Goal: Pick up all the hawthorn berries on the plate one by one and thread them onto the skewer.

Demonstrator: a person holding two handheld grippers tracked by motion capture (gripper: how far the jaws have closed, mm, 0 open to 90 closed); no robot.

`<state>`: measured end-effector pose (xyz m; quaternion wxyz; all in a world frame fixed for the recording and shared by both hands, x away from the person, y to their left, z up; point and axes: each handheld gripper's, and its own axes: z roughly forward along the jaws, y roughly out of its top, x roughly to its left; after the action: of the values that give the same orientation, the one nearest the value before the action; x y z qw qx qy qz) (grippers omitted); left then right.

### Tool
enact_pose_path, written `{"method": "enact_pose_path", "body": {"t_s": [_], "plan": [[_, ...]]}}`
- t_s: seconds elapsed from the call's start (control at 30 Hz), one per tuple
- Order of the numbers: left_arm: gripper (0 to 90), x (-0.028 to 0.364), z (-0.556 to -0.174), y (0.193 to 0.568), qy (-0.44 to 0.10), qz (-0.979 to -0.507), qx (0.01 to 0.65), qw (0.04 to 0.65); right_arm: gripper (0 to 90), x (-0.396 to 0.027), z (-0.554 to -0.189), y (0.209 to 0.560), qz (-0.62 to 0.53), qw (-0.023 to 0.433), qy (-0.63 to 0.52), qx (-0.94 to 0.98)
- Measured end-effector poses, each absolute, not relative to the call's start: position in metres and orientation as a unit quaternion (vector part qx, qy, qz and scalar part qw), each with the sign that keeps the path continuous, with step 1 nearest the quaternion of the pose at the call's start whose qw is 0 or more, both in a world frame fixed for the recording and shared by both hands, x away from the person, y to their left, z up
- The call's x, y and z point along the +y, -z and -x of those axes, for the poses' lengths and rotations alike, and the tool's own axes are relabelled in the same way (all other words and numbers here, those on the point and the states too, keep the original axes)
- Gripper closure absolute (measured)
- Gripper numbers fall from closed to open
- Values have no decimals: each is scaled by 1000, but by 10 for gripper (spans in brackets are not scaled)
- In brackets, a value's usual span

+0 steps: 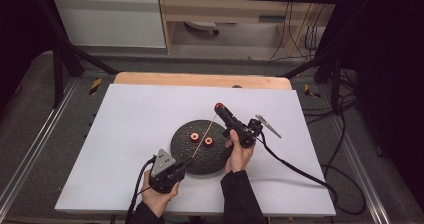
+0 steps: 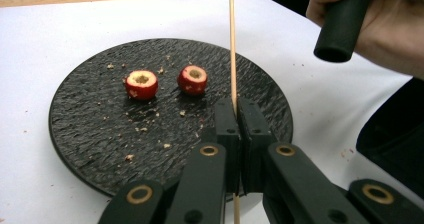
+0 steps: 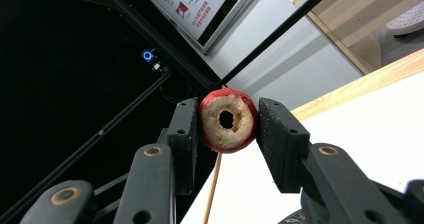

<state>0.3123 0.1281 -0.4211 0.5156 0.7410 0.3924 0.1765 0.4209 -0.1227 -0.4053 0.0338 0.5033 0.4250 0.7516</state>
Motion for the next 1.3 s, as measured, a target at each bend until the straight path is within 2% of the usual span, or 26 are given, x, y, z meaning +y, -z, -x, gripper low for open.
{"method": "enact_pose_path", "body": {"t_s": [0.53, 1.3], "plan": [[883, 111, -325, 417, -181, -726, 413, 520, 618, -117, -416, 412, -505, 13, -751, 426], [884, 103, -352, 395, -184, -734, 395, 521, 619, -111, -399, 419, -492, 3, -744, 452]]}}
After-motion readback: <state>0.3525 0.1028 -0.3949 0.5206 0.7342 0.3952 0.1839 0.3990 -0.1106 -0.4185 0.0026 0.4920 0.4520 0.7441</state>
